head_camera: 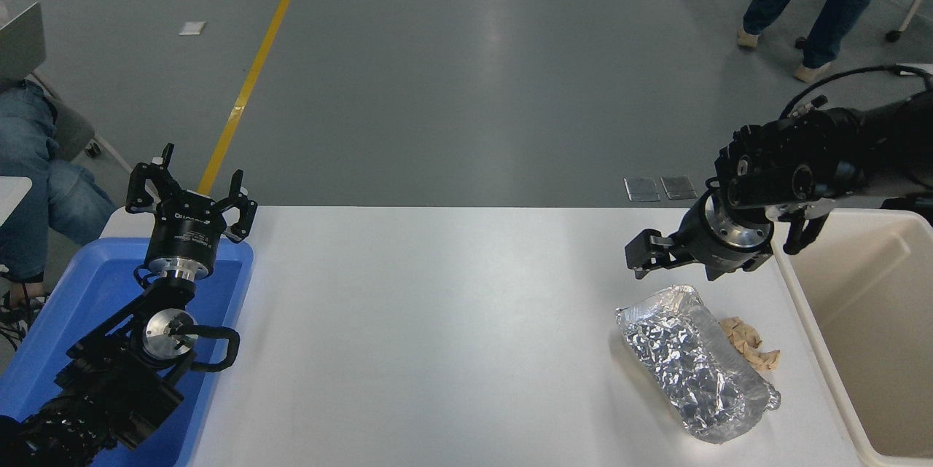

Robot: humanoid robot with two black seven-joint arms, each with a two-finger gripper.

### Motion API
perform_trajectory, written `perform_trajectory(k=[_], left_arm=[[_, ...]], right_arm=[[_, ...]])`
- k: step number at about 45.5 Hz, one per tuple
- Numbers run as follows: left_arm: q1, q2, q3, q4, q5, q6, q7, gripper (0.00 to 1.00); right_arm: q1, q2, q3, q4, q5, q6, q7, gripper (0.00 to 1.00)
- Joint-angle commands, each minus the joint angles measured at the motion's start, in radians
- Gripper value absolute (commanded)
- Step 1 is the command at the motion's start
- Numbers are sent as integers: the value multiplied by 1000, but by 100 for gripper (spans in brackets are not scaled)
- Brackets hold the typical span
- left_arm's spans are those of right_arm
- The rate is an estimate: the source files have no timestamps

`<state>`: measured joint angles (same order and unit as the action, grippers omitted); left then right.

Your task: Pick up foil plate and place in dustbin

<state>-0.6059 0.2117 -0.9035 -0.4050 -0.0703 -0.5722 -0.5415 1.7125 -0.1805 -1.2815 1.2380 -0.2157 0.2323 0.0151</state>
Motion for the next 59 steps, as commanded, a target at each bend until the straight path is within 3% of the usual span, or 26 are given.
perform_trajectory(k=[1,24,34,42,44,59], left_arm=[[0,0,0,0,0,0,0,99],[0,0,0,0,0,0,0,99],[0,0,0,0,0,0,0,99],[0,0,-2,0,0,0,0,99],[0,0,-2,0,0,0,0,99],[0,0,0,0,0,0,0,99]], right_arm=[[-192,-20,-12,-109,-160,-143,0,100],[-448,-14,-1,-351,-186,-326,11,99],[-494,-14,2,-351,-263,-439,14,96],[-507,-13,4,-347,-274,-458,16,87],[-511,-13,4,-345,-275,-461,17,82],[-525,-10,5,-341,-283,-473,43,17]])
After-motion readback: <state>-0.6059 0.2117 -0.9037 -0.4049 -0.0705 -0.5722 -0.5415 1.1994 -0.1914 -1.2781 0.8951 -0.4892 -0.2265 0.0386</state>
